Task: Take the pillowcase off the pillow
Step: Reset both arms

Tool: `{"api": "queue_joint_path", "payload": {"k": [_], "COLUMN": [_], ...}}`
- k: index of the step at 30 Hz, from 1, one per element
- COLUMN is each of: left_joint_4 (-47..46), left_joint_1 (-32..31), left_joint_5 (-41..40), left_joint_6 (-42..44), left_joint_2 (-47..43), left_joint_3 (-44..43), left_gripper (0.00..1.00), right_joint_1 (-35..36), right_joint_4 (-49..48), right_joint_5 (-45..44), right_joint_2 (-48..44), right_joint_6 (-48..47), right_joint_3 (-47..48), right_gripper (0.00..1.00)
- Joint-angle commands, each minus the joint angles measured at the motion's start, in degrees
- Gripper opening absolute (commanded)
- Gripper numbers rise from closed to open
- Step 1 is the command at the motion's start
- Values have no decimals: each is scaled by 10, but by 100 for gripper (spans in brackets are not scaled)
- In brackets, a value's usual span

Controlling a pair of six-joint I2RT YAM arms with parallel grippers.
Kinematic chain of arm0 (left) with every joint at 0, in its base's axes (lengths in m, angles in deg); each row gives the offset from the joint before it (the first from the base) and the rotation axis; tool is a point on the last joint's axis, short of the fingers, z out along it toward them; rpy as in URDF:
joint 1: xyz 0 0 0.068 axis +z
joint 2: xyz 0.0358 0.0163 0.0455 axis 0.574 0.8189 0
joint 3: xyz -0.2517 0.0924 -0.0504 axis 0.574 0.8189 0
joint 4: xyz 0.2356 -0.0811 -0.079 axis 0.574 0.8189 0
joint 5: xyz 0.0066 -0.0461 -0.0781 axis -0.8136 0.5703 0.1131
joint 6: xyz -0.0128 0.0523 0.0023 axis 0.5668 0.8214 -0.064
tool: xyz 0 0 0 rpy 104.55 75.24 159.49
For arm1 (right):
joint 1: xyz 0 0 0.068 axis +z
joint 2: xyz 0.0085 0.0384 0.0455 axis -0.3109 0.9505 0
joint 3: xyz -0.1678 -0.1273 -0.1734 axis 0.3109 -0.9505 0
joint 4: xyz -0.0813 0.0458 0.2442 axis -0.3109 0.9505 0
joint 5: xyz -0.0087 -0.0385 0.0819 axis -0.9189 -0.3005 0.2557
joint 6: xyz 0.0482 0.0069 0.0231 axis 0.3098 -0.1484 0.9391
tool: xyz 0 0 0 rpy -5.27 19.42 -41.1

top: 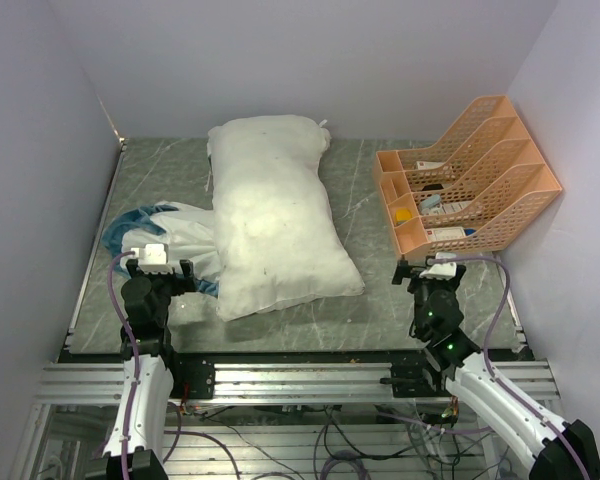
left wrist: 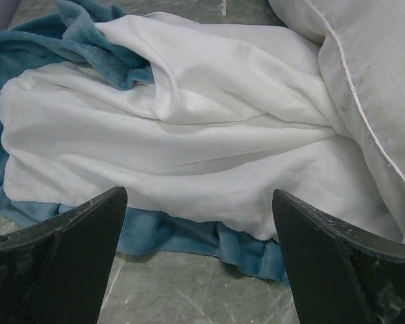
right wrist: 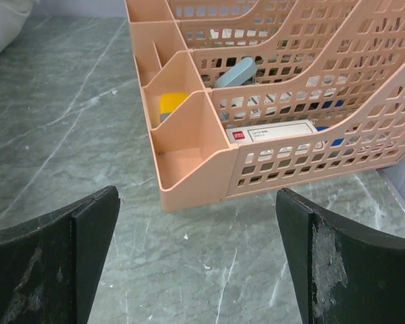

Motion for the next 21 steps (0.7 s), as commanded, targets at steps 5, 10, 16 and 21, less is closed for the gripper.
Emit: {"api": "queue_joint_path", "payload": {"k": [5,10,16,21], "left_joint_4": [-27,-27,-27,-27], "left_joint_1": [-3,-3,-3,-3], "left_joint_5": [-1,-2,-1,-1], "left_joint_6": [1,1,1,1], "left_joint_2": [-3,-3,-3,-3], "left_joint_3": [-7,-6,-6,-6], "left_gripper": [100,99,100,100], "right_joint_1": [-2,-2,-2,-8], "right_joint_4": [-2,-21,-37,-12], "right_joint_5": [-17,-53,-91,-171], "right_joint_2": [53,107,209,387], "right_joint_6": [19,32,54,111], "right_joint_3": [-28,-14,17,95], "right_gripper": [100,100,100,100]}}
